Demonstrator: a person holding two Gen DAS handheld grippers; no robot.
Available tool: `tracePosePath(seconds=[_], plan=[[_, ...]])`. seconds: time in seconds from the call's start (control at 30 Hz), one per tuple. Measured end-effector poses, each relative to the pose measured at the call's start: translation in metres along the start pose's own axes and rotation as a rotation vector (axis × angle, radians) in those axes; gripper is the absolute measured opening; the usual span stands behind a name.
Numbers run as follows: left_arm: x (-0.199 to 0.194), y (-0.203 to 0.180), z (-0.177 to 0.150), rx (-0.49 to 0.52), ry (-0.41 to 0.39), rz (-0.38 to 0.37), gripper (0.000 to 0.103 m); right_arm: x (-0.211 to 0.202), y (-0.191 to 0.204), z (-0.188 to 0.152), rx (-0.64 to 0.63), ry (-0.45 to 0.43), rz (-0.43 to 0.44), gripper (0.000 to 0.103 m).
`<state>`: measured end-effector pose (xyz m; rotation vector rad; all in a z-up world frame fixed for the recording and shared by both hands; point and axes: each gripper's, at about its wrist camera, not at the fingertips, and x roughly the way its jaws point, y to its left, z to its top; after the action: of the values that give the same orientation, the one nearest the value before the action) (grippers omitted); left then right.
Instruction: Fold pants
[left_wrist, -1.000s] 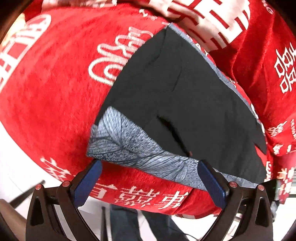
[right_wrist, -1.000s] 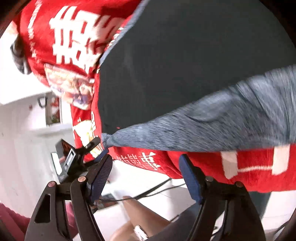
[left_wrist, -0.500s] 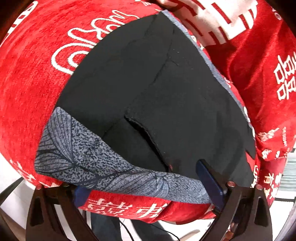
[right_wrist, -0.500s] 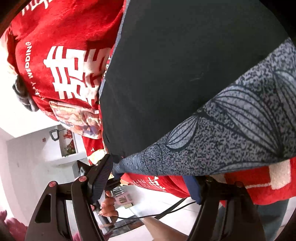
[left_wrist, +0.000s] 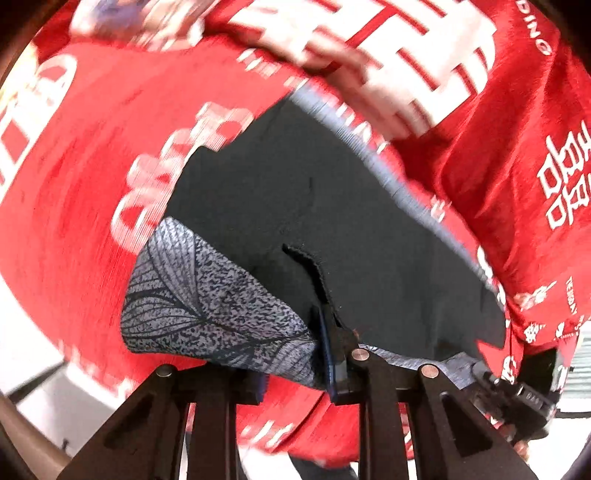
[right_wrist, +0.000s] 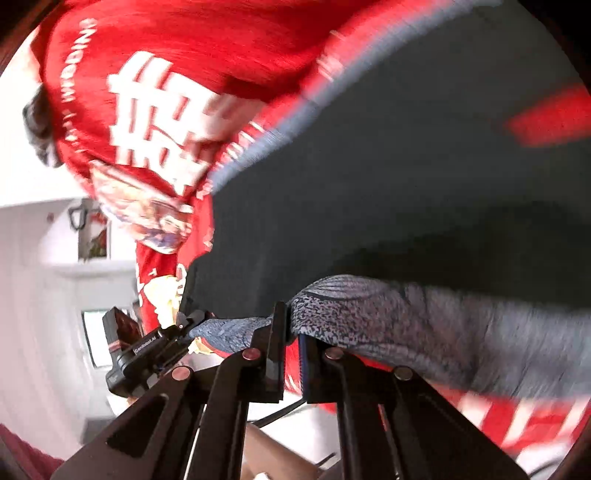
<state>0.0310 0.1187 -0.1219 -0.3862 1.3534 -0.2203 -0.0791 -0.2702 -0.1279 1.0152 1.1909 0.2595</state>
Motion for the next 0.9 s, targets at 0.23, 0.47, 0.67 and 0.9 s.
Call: tracePosePath(seconds=[0.23,0.47,0.67,0.9], plan=[[0.04,-0.061,0.096,0.127,-0.156,0.107,0.052,0.024,0.023,0.121,-0.14,-0.003,-0.038,0.006],[0.074,-0.061,0.145,0.054,-0.209,0.24,0.093,0.078,0.0,0.188,-0.021,-0.042,-0.067,0.006],[0.05,-0.081,0.146,0.144,-0.258,0.325,0.093,0.097,-0.001,0.197,-0.009,-0.03,-0.112,0.026],[0.025,-0.076,0.141,0.136,-0.239,0.358,0.093,0.054,0.027,0.188,-0.074,-0.071,-0.068,0.077]])
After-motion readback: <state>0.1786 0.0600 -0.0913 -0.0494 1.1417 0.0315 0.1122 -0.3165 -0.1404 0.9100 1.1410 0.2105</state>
